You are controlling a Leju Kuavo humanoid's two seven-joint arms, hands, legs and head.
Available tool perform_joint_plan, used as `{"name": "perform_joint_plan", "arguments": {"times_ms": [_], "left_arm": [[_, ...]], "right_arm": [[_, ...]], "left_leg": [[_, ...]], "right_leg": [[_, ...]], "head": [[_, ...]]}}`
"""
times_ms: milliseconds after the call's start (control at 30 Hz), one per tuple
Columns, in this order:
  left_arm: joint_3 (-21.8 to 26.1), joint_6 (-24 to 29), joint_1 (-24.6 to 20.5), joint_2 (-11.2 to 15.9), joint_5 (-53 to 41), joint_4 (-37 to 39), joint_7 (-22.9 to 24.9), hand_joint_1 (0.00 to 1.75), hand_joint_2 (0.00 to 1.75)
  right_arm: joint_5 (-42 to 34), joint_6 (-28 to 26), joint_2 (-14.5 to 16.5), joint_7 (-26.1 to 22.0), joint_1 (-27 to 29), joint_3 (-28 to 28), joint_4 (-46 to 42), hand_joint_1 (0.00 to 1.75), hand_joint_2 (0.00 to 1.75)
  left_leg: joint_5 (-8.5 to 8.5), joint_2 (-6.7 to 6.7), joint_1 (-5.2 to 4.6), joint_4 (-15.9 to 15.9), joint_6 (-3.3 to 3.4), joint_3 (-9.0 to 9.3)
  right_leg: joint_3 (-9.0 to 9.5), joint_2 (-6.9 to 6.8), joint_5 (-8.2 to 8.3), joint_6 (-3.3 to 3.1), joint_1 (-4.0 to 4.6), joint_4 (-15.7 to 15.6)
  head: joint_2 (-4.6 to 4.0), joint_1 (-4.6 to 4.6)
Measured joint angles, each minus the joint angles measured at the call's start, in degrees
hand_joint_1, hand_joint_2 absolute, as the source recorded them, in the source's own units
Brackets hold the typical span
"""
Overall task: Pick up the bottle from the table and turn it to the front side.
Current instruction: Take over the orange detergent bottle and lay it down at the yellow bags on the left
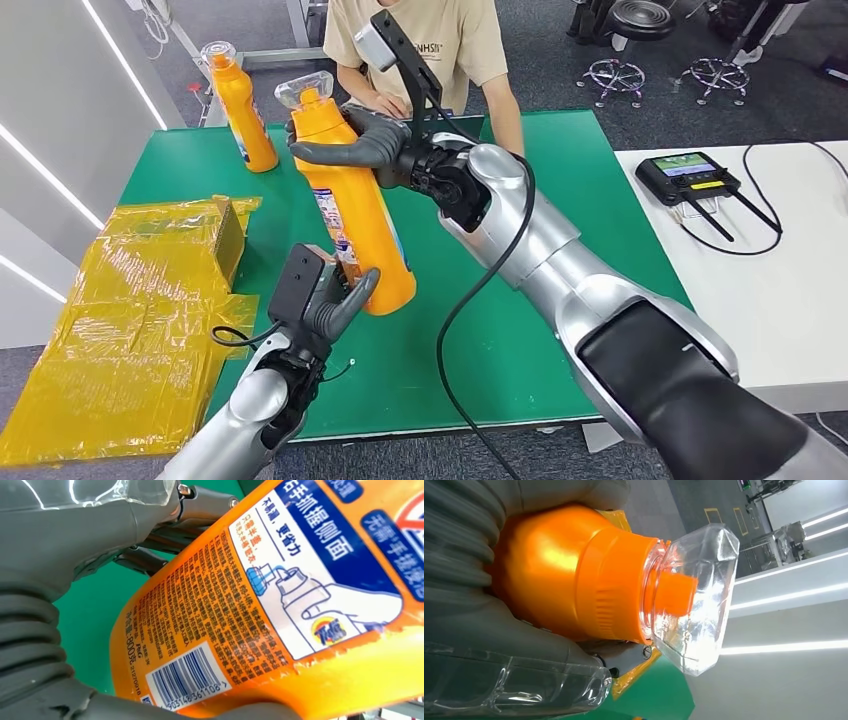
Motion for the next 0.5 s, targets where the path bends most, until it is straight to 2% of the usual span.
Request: {"name": "perform_joint_plan", "arguments": {"times_ms": [333,467,500], "left_arm": [[-0.5,-0.3,0.0,0.3,-0.1,-0.3,0.1,1.75,1.75],[-1.1,-0.5,0.1,0.5,0.1,-0.3,0.1,1.75,1.75],[-1.2,-0.2,0.3,0.5,0.2,-0.4,0.0,1.75,1.75]], "right_arm": [[0.4,0.0,-1.2,-1.4,0.9,-0.1,-1.3,1.75,1.75],[1.3,-0.1,-1.6,-1.8,0.9,-0.2,-1.6,0.00,0.00],[1.9,-0.1,-1.9,-2.0,0.8,-0.2,-1.8,0.00,0.00]], "left_leg": [[0.00,0.01,0.00,0.0,0.00,0.00],[0.00,0.01,0.00,0.0,0.00,-0.01],[0.00,0.00,0.00,0.0,0.00,-0.01]], "right_leg": [[-0.02,0.01,0.00,0.00,0.00,0.0],[-0.02,0.00,0.00,0.00,0.00,0.0],[-0.02,0.00,0.00,0.00,0.00,0.0]], "head": [[0.00,0.00],[0.00,0.00],[0.00,0.00]]}}
